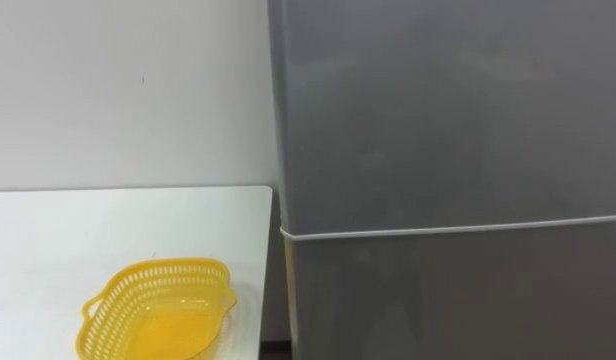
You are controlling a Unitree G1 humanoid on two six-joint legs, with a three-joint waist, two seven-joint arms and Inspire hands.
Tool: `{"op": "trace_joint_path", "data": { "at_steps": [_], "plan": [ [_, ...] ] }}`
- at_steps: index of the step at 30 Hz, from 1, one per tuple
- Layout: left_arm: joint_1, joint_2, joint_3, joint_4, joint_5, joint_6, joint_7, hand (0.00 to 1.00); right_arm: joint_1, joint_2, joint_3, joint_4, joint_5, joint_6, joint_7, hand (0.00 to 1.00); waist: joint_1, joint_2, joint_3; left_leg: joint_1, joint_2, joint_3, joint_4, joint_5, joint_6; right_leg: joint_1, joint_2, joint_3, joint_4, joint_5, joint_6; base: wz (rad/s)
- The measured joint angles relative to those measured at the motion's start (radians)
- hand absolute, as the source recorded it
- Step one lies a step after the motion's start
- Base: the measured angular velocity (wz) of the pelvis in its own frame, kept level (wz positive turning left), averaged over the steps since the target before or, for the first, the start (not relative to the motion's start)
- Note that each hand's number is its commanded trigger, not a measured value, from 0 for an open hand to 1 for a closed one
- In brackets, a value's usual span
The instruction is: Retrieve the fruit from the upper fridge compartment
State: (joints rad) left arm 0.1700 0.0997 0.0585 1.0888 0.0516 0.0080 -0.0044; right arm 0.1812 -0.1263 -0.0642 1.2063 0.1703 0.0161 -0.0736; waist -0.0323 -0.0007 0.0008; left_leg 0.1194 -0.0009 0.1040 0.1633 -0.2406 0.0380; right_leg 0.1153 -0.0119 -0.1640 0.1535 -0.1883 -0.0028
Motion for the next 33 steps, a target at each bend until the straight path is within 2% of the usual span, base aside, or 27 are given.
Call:
{"op": "trace_joint_path", "data": {
  "at_steps": [6,10,12,14,17,19,21,23,25,26,28,29,31,32,33],
  "plan": [
    [0.002,-0.001,0.015,0.005,-0.029,0.009,0.005,0.0,0.005,0.0,0.0,0.001,0.018,0.008,-0.035,0.0,0.004,-0.004,0.0015,0.016,-0.001,0.0,-0.003,0.0,0.0,0.016,0.001,-0.003,-0.001,0.0,0.0,0.0],
    [0.018,0.0,0.033,0.036,-0.166,0.01,0.049,0.0,0.008,0.001,0.0,0.002,0.05,0.009,-0.055,0.0,0.008,-0.006,0.0026,0.03,-0.006,-0.005,-0.007,0.0,0.0,0.028,0.001,0.0,-0.002,0.0,0.0,0.0],
    [0.027,0.0,0.05,0.043,-0.2,0.014,0.076,0.0,0.016,0.001,0.0,0.001,0.06,0.012,-0.057,0.0,0.01,-0.006,0.0026,0.033,-0.007,-0.007,-0.01,0.0,0.0,0.029,0.001,-0.002,-0.001,0.0,0.0,0.0],
    [0.041,0.0,0.076,0.052,-0.226,0.015,0.103,0.0,0.01,0.001,-0.001,0.001,0.059,0.024,-0.058,0.0,0.012,-0.006,0.0025,0.032,-0.006,-0.007,-0.009,0.0,0.0,0.027,-0.001,-0.004,0.001,0.0,0.001,0.0],
    [0.067,-0.001,0.135,0.044,-0.327,0.023,0.154,0.0,0.01,0.001,-0.006,0.003,0.056,0.031,-0.066,0.0,0.014,-0.005,0.0026,0.031,-0.005,-0.007,-0.009,-0.001,0.0,0.026,-0.002,-0.003,0.0,-0.001,0.001,0.0],
    [0.071,0.002,0.208,0.03,-0.415,0.03,0.203,0.0,0.013,0.0,-0.013,0.003,0.048,0.031,-0.066,0.0,0.019,-0.005,0.0032,0.03,-0.005,-0.013,-0.005,-0.001,0.001,0.025,-0.003,-0.005,-0.001,-0.001,0.001,0.06],
    [0.065,0.004,0.251,0.016,-0.487,0.028,0.247,0.0,0.016,-0.002,-0.037,0.003,0.038,0.029,-0.067,0.0,0.03,-0.001,0.0026,0.032,-0.003,-0.01,-0.004,-0.001,0.001,0.025,-0.003,-0.003,-0.001,-0.001,0.002,0.0],
    [0.063,0.002,0.285,-0.03,-0.558,0.027,0.295,0.0,0.018,-0.001,-0.041,0.001,0.037,0.029,-0.067,0.0,0.038,-0.001,0.0028,0.032,-0.003,-0.01,-0.003,-0.001,0.001,0.026,-0.003,-0.004,-0.001,-0.001,0.001,0.0],
    [0.066,-0.004,0.311,-0.121,-0.612,0.019,0.36,0.0,0.017,-0.001,-0.047,-0.011,0.016,0.027,-0.067,0.0,0.041,0.011,-0.0027,0.032,-0.002,-0.011,-0.001,-0.001,0.001,0.027,-0.002,-0.004,0.0,-0.001,0.001,0.0],
    [0.066,-0.005,0.317,-0.144,-0.62,0.014,0.378,0.0,0.017,-0.002,-0.051,-0.012,0.009,0.026,-0.067,0.0,0.042,0.008,-0.0006,0.032,-0.002,-0.011,-0.001,-0.001,0.001,0.027,-0.002,-0.004,0.0,-0.001,0.001,0.0],
    [0.057,-0.004,0.331,-0.215,-0.654,-0.023,0.446,0.0,0.017,-0.002,-0.079,-0.028,-0.027,0.018,-0.07,0.0,0.041,0.019,-0.004,0.03,-0.002,-0.013,0.0,-0.001,0.001,0.031,-0.002,-0.007,0.004,-0.001,0.001,0.0],
    [0.056,-0.004,0.332,-0.241,-0.663,-0.027,0.467,0.0,0.018,-0.002,-0.079,-0.035,-0.034,0.016,-0.073,0.0,0.037,0.018,-0.0033,0.029,-0.003,-0.015,0.001,-0.001,0.001,0.03,-0.003,-0.011,0.004,-0.001,0.001,0.07],
    [0.057,-0.005,0.334,-0.413,-0.698,-0.044,0.547,0.0,0.034,-0.001,-0.08,-0.046,-0.042,-0.007,-0.078,0.0,0.042,0.018,-0.0033,0.027,-0.007,-0.023,0.002,-0.001,0.001,0.025,-0.003,-0.013,0.003,-0.001,0.001,0.09],
    [0.053,-0.004,0.334,-0.443,-0.698,-0.059,0.565,0.0,0.035,-0.002,-0.083,-0.048,-0.044,-0.008,-0.079,0.0,0.045,0.018,-0.0033,0.028,-0.006,-0.024,0.001,-0.001,0.001,0.026,-0.003,-0.013,0.004,-0.001,0.001,0.0],
    [0.039,0.0,0.339,-0.489,-0.698,-0.089,0.601,0.0,0.035,-0.002,-0.09,-0.054,-0.044,-0.014,-0.082,0.0,0.051,0.021,-0.0041,0.028,-0.004,-0.025,0.001,-0.001,0.001,0.028,-0.003,-0.012,0.004,-0.001,0.001,0.0]
  ]
}}
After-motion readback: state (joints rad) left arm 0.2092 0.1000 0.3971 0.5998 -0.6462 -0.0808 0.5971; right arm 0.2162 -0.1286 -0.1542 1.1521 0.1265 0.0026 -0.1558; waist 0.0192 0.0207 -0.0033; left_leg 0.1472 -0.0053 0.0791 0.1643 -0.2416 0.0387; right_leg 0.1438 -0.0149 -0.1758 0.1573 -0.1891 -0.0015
